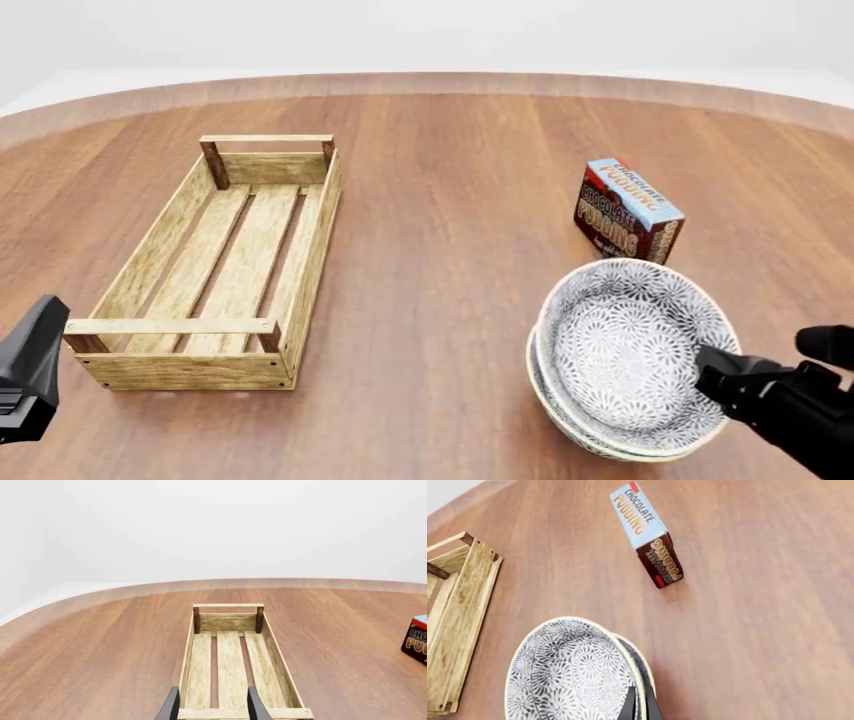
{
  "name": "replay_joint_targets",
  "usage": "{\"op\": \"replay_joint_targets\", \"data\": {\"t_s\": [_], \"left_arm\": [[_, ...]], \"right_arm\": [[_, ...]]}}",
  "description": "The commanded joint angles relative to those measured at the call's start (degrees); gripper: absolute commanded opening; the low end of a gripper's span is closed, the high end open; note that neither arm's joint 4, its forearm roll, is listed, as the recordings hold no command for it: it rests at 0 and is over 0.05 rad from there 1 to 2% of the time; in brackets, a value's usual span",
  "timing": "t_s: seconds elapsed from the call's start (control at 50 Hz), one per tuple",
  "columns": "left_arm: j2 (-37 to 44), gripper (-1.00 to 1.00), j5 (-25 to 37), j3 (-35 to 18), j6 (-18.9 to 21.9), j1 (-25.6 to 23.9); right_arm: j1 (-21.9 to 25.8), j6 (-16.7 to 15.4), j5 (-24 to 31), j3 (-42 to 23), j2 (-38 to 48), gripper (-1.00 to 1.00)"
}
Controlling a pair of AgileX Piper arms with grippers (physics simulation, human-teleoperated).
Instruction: Stack the left bowl on the right bowl and place them in the tray.
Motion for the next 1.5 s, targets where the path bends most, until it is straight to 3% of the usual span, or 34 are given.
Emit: {"op": "replay_joint_targets", "data": {"t_s": [0.02, 0.06, 0.08, 0.5, 0.58, 0.68, 0.7, 0.74, 0.78, 0.88, 1.02, 1.5], "left_arm": [[0.0, 1.0, 0.0, 0.0, 0.0, 0.0], [0.0, 1.0, 0.0, 0.0, 0.0, 0.0], [0.0, 1.0, 0.0, 0.0, 0.0, 0.0], [0.0, 1.0, 0.0, 0.0, 0.0, 0.0], [0.0, 1.0, 0.0, 0.0, 0.0, 0.0], [0.0, 1.0, 0.0, 0.0, 0.0, 0.0], [0.0, 1.0, 0.0, 0.0, 0.0, 0.0], [0.0, 1.0, 0.0, 0.0, 0.0, 0.0], [0.0, 1.0, 0.0, 0.0, 0.0, 0.0], [0.0, 1.0, 0.0, 0.0, 0.0, 0.0], [0.0, 1.0, 0.0, 0.0, 0.0, 0.0], [0.0, 1.0, 0.0, 0.0, 0.0, 0.0]], "right_arm": [[-0.4, 0.0, -4.4, 0.9, 3.7, -1.0], [-0.7, -0.7, -3.7, 0.4, 3.2, -1.0], [-1.2, -1.7, -2.8, -0.3, 2.9, 1.0], [-0.9, -2.2, 3.2, -2.4, -2.8, 1.0], [-1.5, -3.1, 6.8, -4.2, -5.1, 1.0], [-2.6, -6.7, 19.4, -10.3, -12.5, 1.0], [-2.6, -6.7, 19.5, -10.4, -12.6, 1.0], [-4.2, -10.7, 21.3, -12.7, -10.4, 1.0], [-3.6, -10.4, 23.0, -13.2, -11.6, 1.0], [-5.6, -16.9, 22.3, -14.5, -6.2, 1.0], [-5.2, -21.7, 21.3, -13.6, -2.9, 1.0], [-1.8, -17.7, 15.9, -6.5, -2.5, 1.0]]}}
